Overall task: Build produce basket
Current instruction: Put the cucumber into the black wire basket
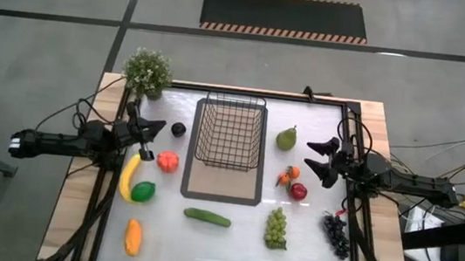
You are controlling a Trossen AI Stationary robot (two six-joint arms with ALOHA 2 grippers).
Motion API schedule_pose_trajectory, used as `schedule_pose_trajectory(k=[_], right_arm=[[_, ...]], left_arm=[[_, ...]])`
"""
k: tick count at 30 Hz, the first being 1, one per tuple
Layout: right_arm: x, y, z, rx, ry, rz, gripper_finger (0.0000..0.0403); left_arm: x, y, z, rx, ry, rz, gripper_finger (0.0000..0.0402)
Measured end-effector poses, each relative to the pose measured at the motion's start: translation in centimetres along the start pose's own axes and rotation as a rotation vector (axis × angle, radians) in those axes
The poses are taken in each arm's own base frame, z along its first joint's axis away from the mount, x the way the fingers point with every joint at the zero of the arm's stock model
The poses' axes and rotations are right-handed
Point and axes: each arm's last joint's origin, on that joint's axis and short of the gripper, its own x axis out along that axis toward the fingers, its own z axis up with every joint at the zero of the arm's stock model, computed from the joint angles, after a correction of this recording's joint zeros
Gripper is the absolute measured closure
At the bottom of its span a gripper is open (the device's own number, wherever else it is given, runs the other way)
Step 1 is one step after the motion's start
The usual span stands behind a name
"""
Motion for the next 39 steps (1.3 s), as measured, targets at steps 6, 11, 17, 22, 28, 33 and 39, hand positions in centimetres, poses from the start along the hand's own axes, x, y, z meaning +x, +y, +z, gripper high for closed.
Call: schedule_pose_trajectory(k=[6,11,17,22,28,33,39], right_arm=[[0.0,0.0,0.1,0.000,-0.012,0.002,0.0035],[0.0,0.1,0.2,-0.020,-0.024,-0.002,0.0035],[0.0,0.0,0.2,-0.102,-0.033,-0.031,0.0035],[0.0,0.0,0.3,-0.093,-0.038,-0.021,0.0035],[0.0,0.4,0.9,-0.166,-0.099,0.032,0.0035],[-0.2,1.5,2.5,-0.305,-0.255,0.209,0.0035],[-0.3,2.3,3.2,-0.362,-0.323,0.412,0.0035]], left_arm=[[0.0,0.2,0.6,-0.288,-0.060,0.009,0.0400],[-0.1,0.5,1.5,-0.416,-0.161,0.016,0.0400],[0.0,0.4,1.7,-0.513,-0.166,0.001,0.0400],[1.0,0.4,3.2,-0.531,-0.157,-0.044,0.0400],[3.6,0.1,6.0,-0.515,-0.126,-0.122,0.0400],[6.3,-0.3,8.4,-0.503,-0.112,-0.188,0.0400],[10.0,-1.5,9.4,-0.491,-0.050,-0.320,0.0400]])
